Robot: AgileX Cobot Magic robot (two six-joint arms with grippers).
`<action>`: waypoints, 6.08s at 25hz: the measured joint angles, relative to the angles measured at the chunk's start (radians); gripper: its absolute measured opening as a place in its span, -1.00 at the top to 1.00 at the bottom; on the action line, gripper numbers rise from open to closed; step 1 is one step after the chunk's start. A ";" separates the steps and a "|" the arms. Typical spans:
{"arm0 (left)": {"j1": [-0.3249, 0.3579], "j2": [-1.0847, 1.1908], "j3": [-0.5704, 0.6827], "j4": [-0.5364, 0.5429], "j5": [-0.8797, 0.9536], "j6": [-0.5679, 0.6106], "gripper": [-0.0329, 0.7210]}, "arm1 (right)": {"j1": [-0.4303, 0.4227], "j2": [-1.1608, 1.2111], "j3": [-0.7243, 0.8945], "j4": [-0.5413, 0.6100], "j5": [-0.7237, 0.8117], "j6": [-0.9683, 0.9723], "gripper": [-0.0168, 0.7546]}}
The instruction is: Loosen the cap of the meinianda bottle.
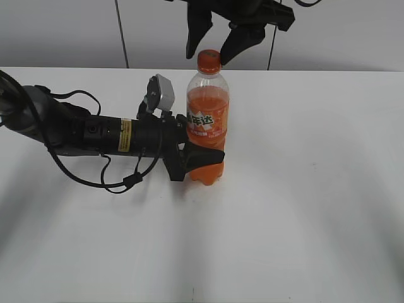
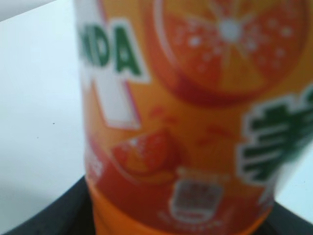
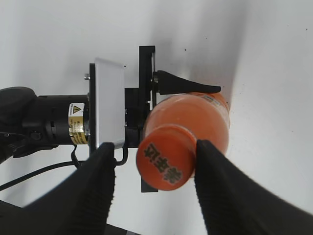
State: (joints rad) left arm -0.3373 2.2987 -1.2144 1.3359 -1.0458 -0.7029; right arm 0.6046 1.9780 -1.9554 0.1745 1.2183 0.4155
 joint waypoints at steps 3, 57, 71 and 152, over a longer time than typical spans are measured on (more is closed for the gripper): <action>0.000 0.000 0.000 0.000 0.000 0.000 -0.18 | 0.000 0.000 0.000 -0.003 0.000 0.000 -0.07; 0.001 -0.001 0.000 0.008 0.003 -0.001 -0.18 | 0.000 0.017 0.000 0.009 0.001 -0.803 0.25; 0.001 -0.001 0.000 0.014 -0.003 0.003 -0.17 | 0.000 0.017 0.000 0.044 0.001 -1.154 0.25; -0.002 -0.005 -0.003 0.046 0.003 0.001 -0.17 | 0.000 -0.076 0.000 -0.005 0.008 -0.173 -0.08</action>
State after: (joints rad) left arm -0.3393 2.2936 -1.2178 1.3821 -1.0427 -0.7023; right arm 0.6046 1.9023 -1.9554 0.1697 1.2265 0.2424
